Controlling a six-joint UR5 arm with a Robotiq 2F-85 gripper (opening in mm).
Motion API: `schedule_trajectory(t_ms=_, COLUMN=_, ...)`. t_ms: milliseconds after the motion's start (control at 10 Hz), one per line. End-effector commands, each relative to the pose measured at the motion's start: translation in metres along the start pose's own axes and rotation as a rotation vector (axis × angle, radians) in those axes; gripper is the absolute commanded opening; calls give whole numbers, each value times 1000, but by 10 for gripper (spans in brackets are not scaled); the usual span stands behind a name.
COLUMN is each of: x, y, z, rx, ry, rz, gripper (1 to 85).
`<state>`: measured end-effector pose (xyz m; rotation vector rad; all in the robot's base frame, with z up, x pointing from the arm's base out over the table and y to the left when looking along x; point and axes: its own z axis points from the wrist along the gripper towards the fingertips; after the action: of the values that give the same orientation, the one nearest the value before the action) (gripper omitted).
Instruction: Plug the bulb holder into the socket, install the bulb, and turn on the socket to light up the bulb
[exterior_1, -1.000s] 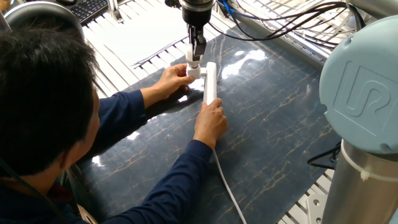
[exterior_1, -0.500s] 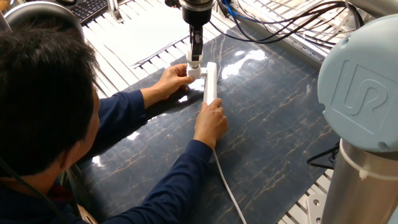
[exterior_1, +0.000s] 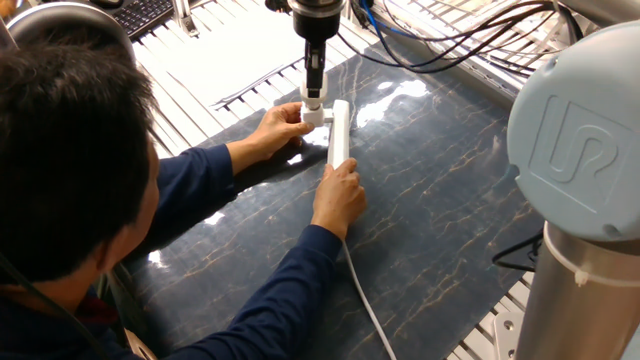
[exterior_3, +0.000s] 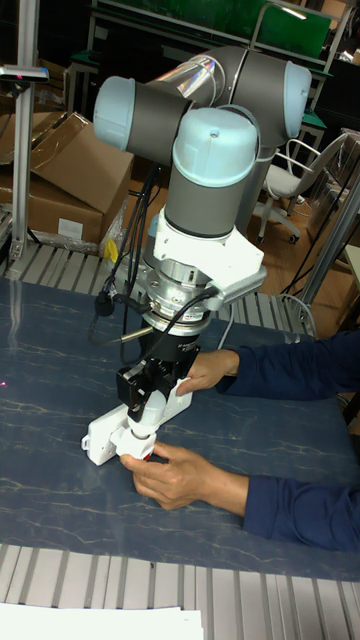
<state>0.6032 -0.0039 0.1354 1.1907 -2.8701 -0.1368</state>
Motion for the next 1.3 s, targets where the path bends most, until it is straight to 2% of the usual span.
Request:
schedule_trajectory(t_ms=0, x=-4, y=4, z=-2, rx=-43, ry=-19, rz=75, gripper=10)
schedule_trajectory(t_ms=200, x=-7, y=4, z=-5, rx=-65, ry=-21, rz=183, gripper=10)
schedule_trajectory(t_ms=500, x=-8, y=-2, z=-3, rx=-52, ry=-29, rz=286, gripper=50)
schedule_trajectory(t_ms=700, x=-8, y=-3, z=-3, rx=-48, ry=-27, rz=400, gripper=23)
schedule_trajectory(t_ms=1000, x=-14, y=-4, z=-3, rx=-50, ry=-47, rz=532, gripper=20)
schedule_trajectory(t_ms=1200, x=-16, y=-6, z=-3, rx=-48, ry=-53, rz=573, gripper=20)
